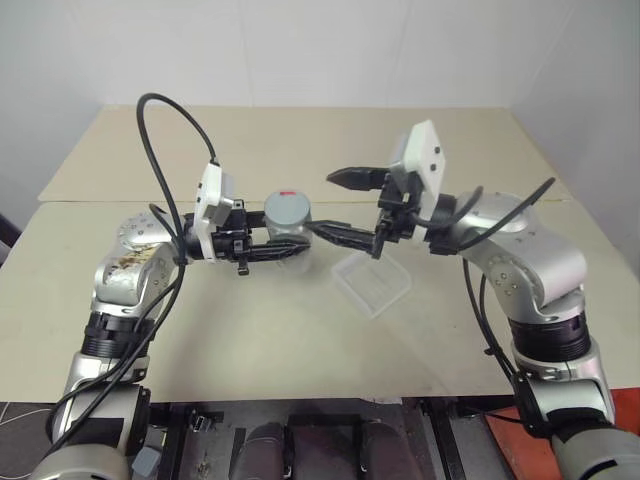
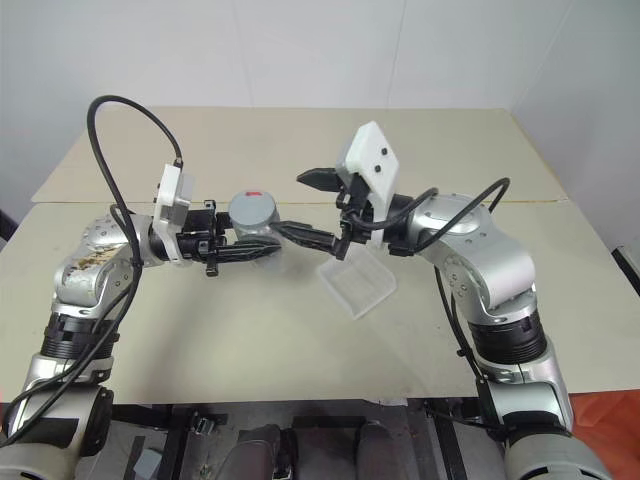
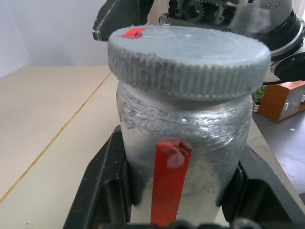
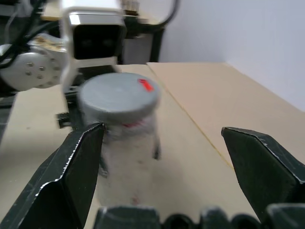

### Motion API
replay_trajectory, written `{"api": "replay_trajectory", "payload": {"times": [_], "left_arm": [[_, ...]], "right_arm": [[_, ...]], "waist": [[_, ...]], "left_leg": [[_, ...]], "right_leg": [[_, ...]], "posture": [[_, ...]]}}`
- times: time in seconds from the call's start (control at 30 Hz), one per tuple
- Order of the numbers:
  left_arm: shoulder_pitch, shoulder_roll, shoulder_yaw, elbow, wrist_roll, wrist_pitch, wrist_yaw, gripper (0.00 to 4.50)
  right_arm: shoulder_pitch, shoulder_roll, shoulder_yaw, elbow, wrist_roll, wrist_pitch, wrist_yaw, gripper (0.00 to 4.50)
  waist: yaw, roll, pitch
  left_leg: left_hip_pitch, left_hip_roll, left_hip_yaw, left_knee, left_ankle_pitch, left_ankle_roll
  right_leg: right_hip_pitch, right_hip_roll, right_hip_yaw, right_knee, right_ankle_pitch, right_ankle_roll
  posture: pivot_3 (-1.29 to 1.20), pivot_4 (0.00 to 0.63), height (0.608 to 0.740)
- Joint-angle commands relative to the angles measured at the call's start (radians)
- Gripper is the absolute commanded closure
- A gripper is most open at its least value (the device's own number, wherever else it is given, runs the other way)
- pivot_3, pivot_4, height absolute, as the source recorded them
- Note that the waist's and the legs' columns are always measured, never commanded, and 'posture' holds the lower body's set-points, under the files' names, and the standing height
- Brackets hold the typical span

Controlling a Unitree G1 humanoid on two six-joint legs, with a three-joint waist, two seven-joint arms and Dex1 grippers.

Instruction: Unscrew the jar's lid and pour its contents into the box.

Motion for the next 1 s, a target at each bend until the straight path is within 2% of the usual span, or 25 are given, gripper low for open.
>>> {"api": "replay_trajectory", "payload": {"times": [0.03, 0.33, 0.5, 1.0], "left_arm": [[-0.005, 0.005, 0.005, -0.039, -0.015, -0.013, -0.015, 2.59], [-0.007, 0.001, 0.008, -0.03, -0.012, -0.012, -0.014, 2.59], [-0.008, -0.014, 0.001, -0.029, -0.009, -0.012, -0.005, 2.59], [-0.013, -0.015, 0.002, -0.043, -0.013, 0.004, -0.003, 2.59]], "right_arm": [[-0.01, -0.014, -0.047, -0.008, -0.008, -0.007, -0.019, 0.06], [0.026, -0.08, -0.075, -0.073, 0.069, -0.013, 0.102, 0.06], [0.011, -0.034, -0.053, -0.124, 0.114, 0.002, 0.083, 0.06], [-0.077, 0.112, 0.079, -0.045, 0.009, -0.013, 0.012, 0.06]], "waist": [[0.0, 0.0, 0.0], [0.001, 0.0, 0.0], [-0.003, 0.0, 0.0], [-0.001, 0.0, 0.0]], "left_leg": [[0.0, 0.0, 0.0, 0.0, 0.0, 0.0], [0.0, 0.0, 0.0, 0.0, 0.0, 0.0], [0.0, 0.001, 0.0, 0.0, 0.0, 0.0], [0.0, 0.0, 0.0, 0.0, 0.0, 0.0]], "right_leg": [[0.0, 0.0, 0.0, 0.0, 0.0, 0.0], [0.0, 0.0, 0.0, -0.001, 0.0, 0.0], [0.0, 0.0, 0.0, -0.001, 0.0, 0.0], [0.0, 0.0, 0.0, 0.001, 0.0, 0.0]], "posture": [[0.0, 0.15, 0.74], [0.0, 0.15, 0.74], [0.0, 0.15, 0.74], [0.0, 0.15, 0.74]]}}
